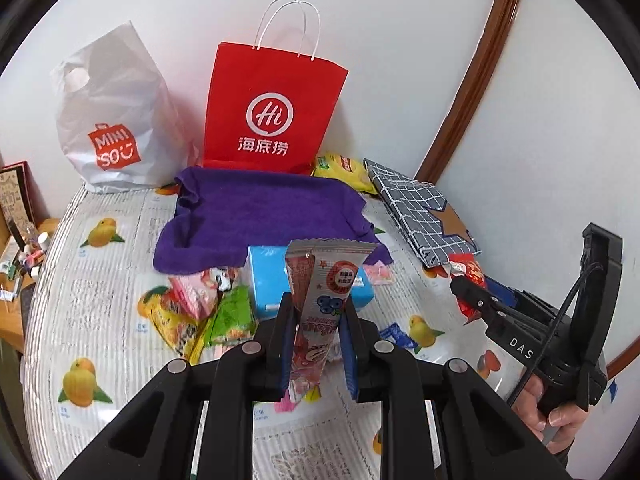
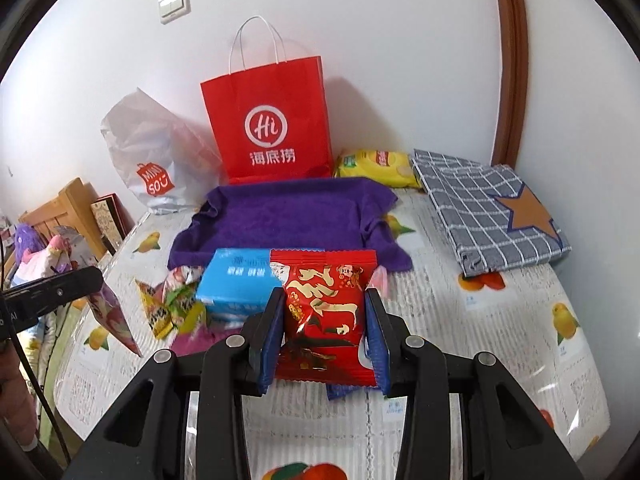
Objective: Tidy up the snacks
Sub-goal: 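Carry the red packet and pink bar with both grippers onto the purple towel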
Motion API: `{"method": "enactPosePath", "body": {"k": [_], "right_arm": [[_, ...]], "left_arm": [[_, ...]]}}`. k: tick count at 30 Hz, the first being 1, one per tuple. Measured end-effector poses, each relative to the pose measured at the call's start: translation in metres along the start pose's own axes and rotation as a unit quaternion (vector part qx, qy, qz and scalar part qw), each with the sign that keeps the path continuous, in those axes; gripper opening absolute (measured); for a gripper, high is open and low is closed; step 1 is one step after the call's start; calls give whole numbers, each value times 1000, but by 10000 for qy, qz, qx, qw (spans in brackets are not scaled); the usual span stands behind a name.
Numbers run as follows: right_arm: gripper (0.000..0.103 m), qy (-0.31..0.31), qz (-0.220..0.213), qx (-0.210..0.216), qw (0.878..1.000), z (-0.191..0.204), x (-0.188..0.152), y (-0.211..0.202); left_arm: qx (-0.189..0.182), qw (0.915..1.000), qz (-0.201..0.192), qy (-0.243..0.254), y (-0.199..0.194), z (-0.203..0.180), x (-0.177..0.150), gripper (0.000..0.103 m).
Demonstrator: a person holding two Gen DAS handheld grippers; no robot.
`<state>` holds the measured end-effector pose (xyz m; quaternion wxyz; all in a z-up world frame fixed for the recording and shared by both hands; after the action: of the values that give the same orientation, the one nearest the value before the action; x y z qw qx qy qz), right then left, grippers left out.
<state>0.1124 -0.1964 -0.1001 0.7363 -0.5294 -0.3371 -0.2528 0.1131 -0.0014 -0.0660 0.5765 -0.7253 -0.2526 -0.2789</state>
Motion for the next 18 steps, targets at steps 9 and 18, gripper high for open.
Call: {"method": "enactPosePath", "body": {"k": [9,18], "right_arm": [[38,-80,-16,96,9999,2,58,34],[38,-246,-69,171,9995,0,115,88]], "left_arm": [[201,9998,-49,-33,19,10,52,20],[462,9989,-47,-30,59,27,104,20]]}}
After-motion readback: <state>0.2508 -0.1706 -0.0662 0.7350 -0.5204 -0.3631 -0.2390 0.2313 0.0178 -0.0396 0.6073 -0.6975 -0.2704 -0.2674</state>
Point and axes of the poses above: each gripper's, at about its wrist camera, not at the fingertips, and y roughly the way its jaws point, z to its left, x to its top, the point moved 6 cm from there along y, roughly the way its jaws point, and after that the axes turned 8 degrees about x, right-handed, at the moved point
